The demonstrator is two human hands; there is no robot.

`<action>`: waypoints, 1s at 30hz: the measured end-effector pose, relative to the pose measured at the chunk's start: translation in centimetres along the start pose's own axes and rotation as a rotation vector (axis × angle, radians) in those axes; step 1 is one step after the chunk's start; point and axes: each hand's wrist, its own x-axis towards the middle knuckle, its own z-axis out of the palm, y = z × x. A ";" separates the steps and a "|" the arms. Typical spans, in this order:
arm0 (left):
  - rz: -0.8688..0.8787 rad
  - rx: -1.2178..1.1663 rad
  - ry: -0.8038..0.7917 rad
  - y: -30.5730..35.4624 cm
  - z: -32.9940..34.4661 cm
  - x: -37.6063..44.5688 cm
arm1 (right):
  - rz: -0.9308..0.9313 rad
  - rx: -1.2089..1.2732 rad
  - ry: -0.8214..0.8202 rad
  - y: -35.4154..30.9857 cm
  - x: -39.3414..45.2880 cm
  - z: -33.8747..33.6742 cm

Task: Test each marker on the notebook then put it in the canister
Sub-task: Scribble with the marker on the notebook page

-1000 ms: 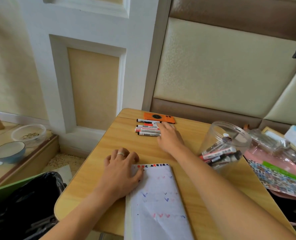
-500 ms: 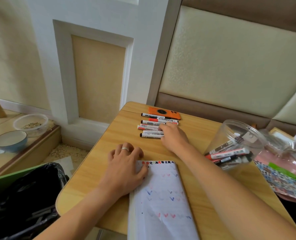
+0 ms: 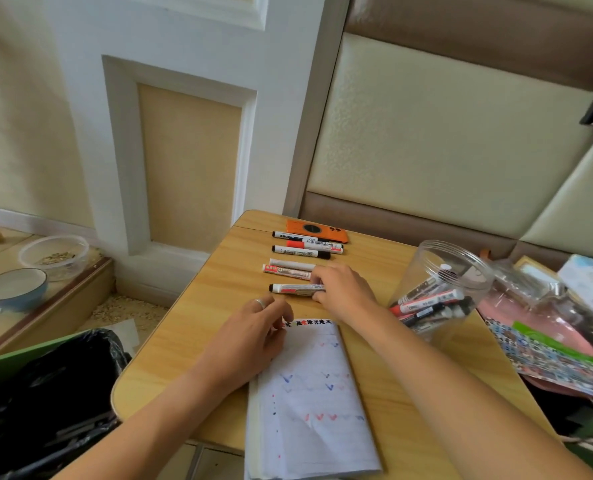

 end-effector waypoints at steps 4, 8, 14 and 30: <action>-0.021 -0.038 0.038 -0.3 0.2 -0.1 | -0.007 0.009 -0.033 0.1 -0.7 -0.2; -0.015 -0.018 0.029 -0.1 0.3 -0.1 | -0.004 -0.002 -0.063 0.0 -0.8 -0.3; -0.002 -0.030 0.050 -0.1 0.3 -0.1 | 0.010 -0.079 -0.182 -0.8 -0.8 -0.7; -0.009 -0.023 0.057 -0.1 0.3 0.0 | -0.038 0.050 -0.217 -0.2 -1.2 -1.8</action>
